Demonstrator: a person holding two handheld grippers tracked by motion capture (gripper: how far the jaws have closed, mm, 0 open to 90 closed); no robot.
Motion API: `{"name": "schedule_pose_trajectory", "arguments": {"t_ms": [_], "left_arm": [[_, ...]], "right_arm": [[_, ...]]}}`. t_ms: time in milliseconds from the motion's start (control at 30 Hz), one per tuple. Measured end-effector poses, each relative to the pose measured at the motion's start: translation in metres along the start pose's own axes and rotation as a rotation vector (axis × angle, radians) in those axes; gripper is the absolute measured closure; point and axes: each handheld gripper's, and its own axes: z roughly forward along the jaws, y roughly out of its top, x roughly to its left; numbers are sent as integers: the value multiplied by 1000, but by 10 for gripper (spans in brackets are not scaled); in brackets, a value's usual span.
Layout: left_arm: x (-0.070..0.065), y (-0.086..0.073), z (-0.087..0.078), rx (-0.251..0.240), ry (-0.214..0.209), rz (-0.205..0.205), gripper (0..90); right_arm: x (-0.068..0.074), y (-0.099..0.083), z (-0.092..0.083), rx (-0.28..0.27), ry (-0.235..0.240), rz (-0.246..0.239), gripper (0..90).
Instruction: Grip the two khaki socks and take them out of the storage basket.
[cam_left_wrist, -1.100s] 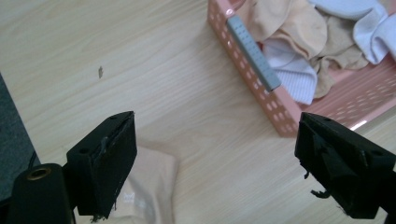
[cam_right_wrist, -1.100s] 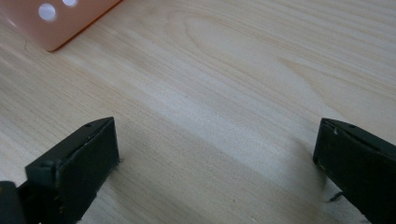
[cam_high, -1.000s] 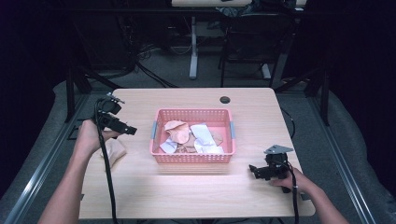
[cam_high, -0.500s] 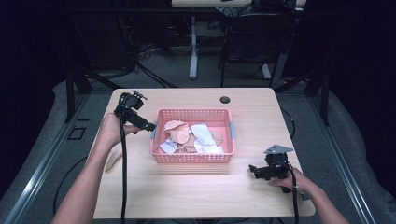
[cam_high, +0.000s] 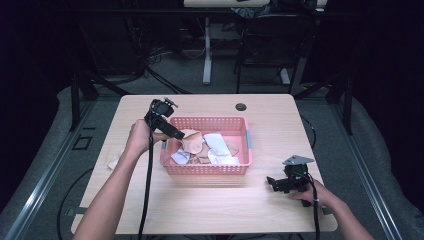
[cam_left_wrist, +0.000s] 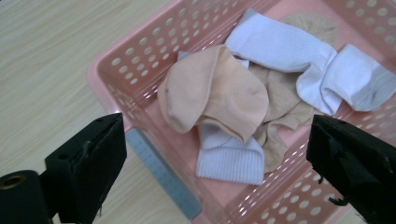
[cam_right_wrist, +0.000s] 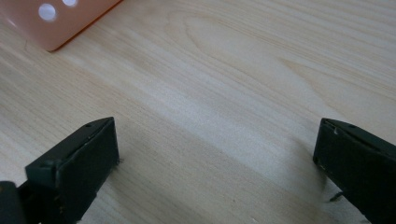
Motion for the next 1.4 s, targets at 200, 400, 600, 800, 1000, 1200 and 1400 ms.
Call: {"name": "schedule_pose_trajectory", "arguments": {"t_ms": [200, 400, 600, 800, 1000, 1200, 1400], "left_arm": [[-3, 6, 15, 8, -17, 15, 129], [-4, 9, 30, 33, -32, 6, 155], [-5, 10, 47, 71, -14, 1, 200], [-1, 9, 61, 124, -5, -30, 235], [2, 7, 71, 157, 0, -61, 261], [2, 5, 81, 180, -13, -85, 331], [-1, 4, 90, 215, -18, -83, 382]], "right_arm": [[0, 0, 0, 0, 0, 0, 0], [0, 0, 0, 0, 0, 0, 0], [0, 0, 0, 4, 0, -3, 0], [0, 0, 0, 0, 0, 0, 0], [0, 0, 0, 0, 1, -1, 0], [0, 0, 0, 0, 1, -2, 0], [0, 0, 0, -1, 1, -1, 0]]}}
